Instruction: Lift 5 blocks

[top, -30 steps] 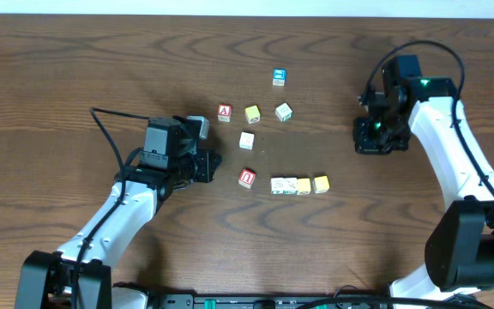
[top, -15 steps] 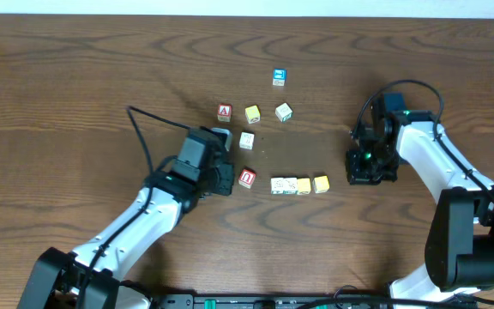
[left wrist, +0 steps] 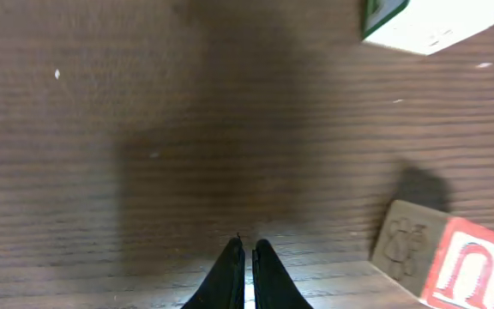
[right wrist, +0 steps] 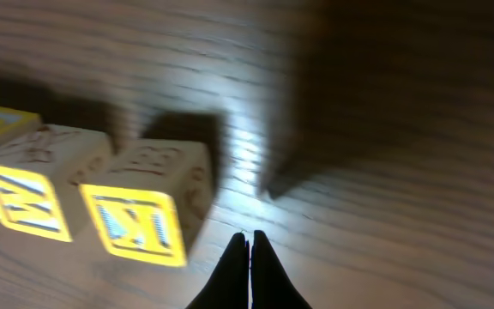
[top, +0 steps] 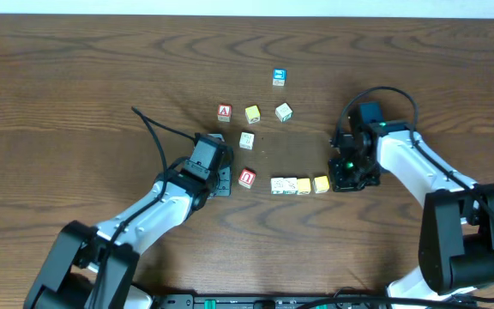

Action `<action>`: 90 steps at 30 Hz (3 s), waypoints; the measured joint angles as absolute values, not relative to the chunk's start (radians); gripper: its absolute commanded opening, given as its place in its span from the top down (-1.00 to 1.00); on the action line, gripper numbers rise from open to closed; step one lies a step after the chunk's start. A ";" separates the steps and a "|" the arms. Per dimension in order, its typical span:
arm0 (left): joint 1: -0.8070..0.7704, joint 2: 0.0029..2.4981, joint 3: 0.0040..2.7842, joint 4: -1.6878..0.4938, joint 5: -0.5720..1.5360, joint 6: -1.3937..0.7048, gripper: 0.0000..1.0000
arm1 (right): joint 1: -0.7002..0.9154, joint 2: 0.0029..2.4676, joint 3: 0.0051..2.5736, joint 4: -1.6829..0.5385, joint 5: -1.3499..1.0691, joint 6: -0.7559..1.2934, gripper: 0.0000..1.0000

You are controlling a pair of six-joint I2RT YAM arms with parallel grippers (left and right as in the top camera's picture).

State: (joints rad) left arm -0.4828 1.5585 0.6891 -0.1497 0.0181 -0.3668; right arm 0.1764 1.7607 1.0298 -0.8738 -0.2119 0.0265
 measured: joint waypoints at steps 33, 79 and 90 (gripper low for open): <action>-0.483 1.616 0.689 -0.041 0.287 -0.331 0.85 | 0.202 1.761 1.025 -0.781 -0.186 0.006 0.97; -0.505 1.666 0.711 0.133 0.163 -0.413 0.86 | 0.202 1.758 0.949 -0.657 -0.194 0.005 0.97; -0.505 1.667 0.711 0.172 0.257 -0.419 0.86 | 0.202 1.758 0.949 -0.653 -0.195 0.005 0.97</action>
